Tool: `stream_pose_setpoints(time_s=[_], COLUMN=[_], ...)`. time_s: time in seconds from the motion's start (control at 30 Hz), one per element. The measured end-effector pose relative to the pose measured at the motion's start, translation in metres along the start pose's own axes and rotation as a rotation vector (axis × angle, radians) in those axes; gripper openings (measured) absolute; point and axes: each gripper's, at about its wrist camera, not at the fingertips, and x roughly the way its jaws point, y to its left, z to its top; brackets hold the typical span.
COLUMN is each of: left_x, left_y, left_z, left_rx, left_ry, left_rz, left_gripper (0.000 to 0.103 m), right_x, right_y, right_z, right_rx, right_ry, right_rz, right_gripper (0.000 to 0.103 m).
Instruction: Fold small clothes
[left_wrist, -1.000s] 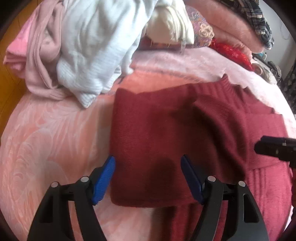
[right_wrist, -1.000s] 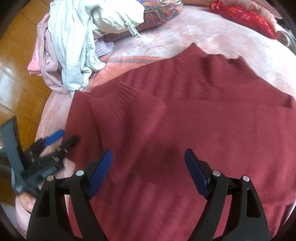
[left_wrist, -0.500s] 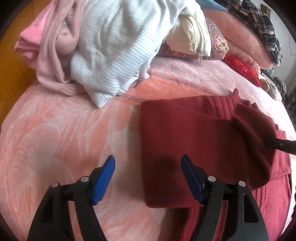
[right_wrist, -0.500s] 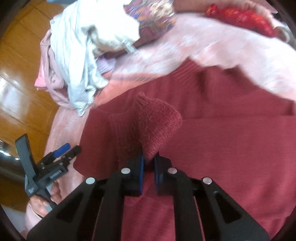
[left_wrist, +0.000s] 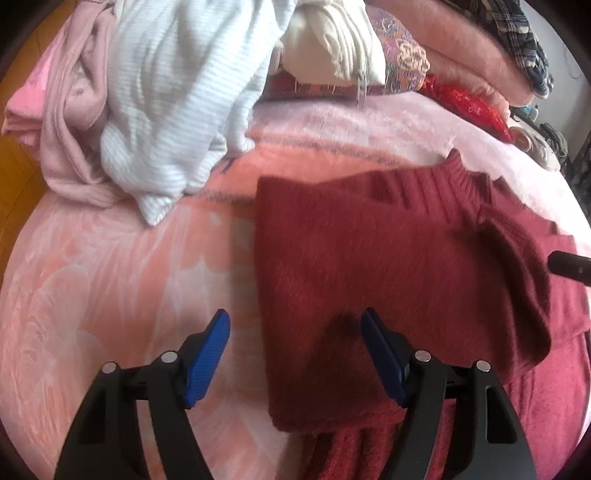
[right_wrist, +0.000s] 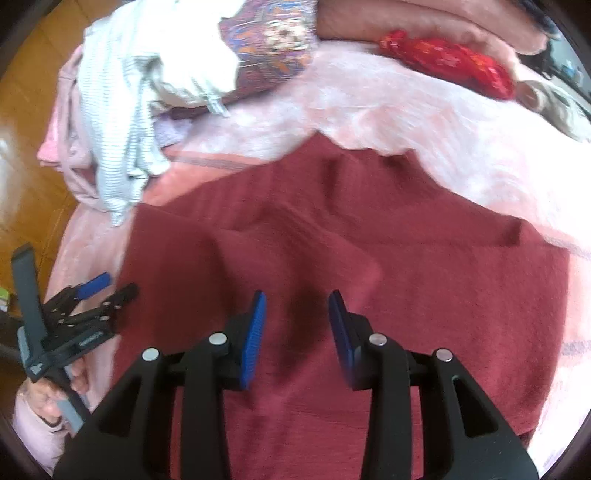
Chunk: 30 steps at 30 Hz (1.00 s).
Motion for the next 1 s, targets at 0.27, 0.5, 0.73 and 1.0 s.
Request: stream_pose_setpoints(time_s=[0.27,0.5,0.73,1.0], left_x=[0.018,0.019,0.015,0.007], left_y=[-0.009,-0.012,-0.018,-0.026], left_z=[-0.002,-0.004,-0.007,-0.008], left_rx=[0.016,0.021,0.040,0.051], left_ry=[0.037,0.013,-0.001,-0.016], left_rz=[0.016,0.040,0.082,0.105], left_gripper=[0.074,0.078,0.078,0.078], right_x=[0.049,0.044,-0.025,-0.038], right_y=[0.048,0.009,-0.065,-0.153], right_z=[0.026,0.016,-0.019,-0.080], right_rx=[-0.103,-0.027,0.097,0.292], right_ry=[0.081,0.065,-0.018,-0.002], right_rz=[-0.108,-0.083,-0.048,0.056], right_gripper=[0.055,0.007,0.007,0.050])
